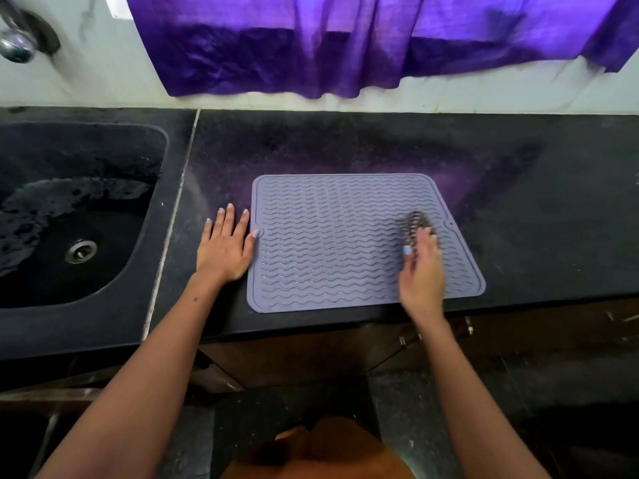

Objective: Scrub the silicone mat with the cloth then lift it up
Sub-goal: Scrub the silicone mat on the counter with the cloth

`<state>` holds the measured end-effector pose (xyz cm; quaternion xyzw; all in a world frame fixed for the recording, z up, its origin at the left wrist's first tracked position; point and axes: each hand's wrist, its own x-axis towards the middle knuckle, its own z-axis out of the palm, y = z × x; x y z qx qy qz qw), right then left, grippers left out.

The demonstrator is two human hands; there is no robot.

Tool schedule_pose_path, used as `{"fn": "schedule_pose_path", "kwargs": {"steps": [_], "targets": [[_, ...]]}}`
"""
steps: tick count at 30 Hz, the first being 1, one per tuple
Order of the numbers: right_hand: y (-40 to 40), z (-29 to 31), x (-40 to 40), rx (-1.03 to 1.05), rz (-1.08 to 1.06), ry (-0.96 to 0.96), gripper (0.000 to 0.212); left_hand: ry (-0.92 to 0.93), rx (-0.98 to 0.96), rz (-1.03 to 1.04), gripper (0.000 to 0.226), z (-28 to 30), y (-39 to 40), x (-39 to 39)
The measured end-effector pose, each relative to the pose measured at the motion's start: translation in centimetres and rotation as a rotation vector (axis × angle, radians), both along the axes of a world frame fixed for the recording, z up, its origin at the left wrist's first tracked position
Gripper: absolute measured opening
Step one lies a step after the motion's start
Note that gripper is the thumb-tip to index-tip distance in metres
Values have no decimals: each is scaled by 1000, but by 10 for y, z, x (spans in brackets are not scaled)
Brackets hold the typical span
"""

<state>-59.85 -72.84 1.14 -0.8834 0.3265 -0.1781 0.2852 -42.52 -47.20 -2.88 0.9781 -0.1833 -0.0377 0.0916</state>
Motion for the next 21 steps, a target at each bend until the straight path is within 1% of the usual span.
{"fn": "schedule_pose_path", "kwargs": {"steps": [2,3,4,6,9,11,12,13,14,15,16,17,18,20,21], "targets": [[5,-21,0,-205,152,195,58,-9,-6,5,56,-1,-1,0],[3,-27,0,-261,189,247,58,-15,-11,7,56,-1,-1,-1],[1,-28,1,-264,205,278,59,-22,-14,10,55,-2,-2,-1],[-2,-25,2,-224,230,309,60,-34,-13,19,55,-3,-2,-1],[-4,-18,3,-218,279,356,58,-40,-30,27,55,-4,-3,-2],[-10,-6,8,-114,322,398,55,-55,-54,29,55,-3,-3,-2],[-14,4,12,-2,328,415,53,-64,-71,29,55,-3,-3,-2],[-19,17,17,133,307,404,50,-69,-91,30,54,-3,-3,-2],[-20,30,20,261,243,350,46,-72,-108,28,54,-2,-2,-3],[-18,40,21,354,163,267,44,-72,-119,26,54,-2,-2,-3],[-13,45,23,400,88,181,43,-74,-126,26,53,-2,-2,-4],[-2,50,22,388,40,115,43,-75,-130,27,54,-2,-1,-4],[12,50,21,326,22,81,46,-76,-132,28,55,-2,-2,-4],[39,39,19,163,84,79,53,-75,-138,33,55,-2,-1,-3],[51,29,17,82,144,115,56,-73,-142,35,55,-2,-1,-4]]}}
